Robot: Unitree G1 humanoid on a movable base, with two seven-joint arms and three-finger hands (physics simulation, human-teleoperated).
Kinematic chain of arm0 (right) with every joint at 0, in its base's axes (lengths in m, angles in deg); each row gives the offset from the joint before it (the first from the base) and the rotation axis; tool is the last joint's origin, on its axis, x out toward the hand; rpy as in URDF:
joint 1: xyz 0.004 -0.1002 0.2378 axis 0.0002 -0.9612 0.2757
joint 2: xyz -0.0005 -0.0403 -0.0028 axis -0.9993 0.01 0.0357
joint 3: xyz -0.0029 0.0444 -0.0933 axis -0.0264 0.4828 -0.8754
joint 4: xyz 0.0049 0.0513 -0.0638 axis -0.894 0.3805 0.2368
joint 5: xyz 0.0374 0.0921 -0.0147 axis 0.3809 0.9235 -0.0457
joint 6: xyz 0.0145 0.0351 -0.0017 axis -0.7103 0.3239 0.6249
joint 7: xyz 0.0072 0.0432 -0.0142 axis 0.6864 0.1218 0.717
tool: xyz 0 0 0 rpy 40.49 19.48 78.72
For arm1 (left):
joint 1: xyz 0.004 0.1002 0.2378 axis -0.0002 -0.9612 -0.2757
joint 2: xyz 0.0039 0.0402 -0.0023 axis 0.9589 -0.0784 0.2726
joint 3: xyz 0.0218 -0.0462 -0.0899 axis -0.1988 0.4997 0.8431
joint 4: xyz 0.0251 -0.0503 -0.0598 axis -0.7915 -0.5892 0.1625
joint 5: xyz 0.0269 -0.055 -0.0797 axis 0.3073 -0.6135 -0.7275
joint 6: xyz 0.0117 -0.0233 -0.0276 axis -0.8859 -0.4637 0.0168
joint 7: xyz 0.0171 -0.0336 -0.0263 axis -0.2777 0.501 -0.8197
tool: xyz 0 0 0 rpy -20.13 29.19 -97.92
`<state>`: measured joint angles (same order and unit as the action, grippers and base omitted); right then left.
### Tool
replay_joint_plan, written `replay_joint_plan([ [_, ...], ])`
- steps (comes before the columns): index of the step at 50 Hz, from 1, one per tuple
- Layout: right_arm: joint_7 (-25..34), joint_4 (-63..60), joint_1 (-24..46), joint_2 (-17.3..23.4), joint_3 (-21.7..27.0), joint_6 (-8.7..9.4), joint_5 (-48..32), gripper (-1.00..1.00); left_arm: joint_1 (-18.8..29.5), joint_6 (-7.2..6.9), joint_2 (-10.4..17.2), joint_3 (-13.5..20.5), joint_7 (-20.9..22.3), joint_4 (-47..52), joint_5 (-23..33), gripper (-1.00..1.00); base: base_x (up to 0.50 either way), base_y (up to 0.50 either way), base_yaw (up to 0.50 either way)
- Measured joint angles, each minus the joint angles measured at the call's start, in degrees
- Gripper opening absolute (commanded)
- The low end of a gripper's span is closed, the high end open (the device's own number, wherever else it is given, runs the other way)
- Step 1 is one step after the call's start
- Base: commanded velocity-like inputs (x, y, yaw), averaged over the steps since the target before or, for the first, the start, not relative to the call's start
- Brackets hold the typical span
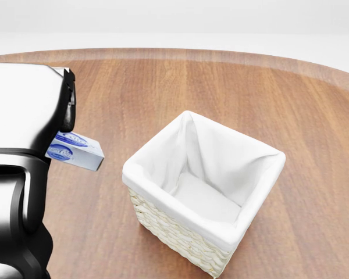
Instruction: Pick up the alphabet soup and the cream cheese box, and put them in the basket.
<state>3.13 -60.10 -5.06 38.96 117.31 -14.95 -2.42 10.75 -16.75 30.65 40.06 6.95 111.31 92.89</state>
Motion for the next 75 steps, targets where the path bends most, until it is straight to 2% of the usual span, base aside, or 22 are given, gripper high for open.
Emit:
replay_joint_plan([
  [7,0.1,-0.3,-0.1,-0.1,0.2,0.00,0.1,1.00,1.1,0.00,-2.7,-3.0,0.5,-0.6,3.6,-1.00,0.00,0.00,0.00],
  [18,0.2,-0.5,-0.2,-0.2,0.3,0.00,0.3,1.00,4.8,0.00,-4.9,-10.7,-0.1,-6.6,6.4,-1.00,0.00,0.00,0.00],
  [30,0.3,-0.4,-0.2,-0.2,0.3,0.00,0.4,1.00,9.7,0.00,-7.3,-14.4,-1.6,-15.4,7.3,-1.00,0.00,0.00,0.00],
  [36,0.3,-0.3,-0.2,-0.2,0.3,0.00,0.5,1.00,11.9,0.00,-8.5,-14.9,-3.0,-20.6,7.4,-1.00,0.00,0.00,0.00],
  [52,0.2,-0.3,-0.1,-0.1,0.3,0.00,0.8,1.00,16.7,0.00,-11.5,-12.4,-9.1,-36.1,7.2,-1.00,0.00,0.00,0.00],
  [75,0.3,-0.6,-0.3,-0.2,0.6,0.00,1.2,1.00,17.6,0.00,-13.6,-16.4,-17.9,-53.3,7.0,-1.00,0.00,0.00,0.00],
])
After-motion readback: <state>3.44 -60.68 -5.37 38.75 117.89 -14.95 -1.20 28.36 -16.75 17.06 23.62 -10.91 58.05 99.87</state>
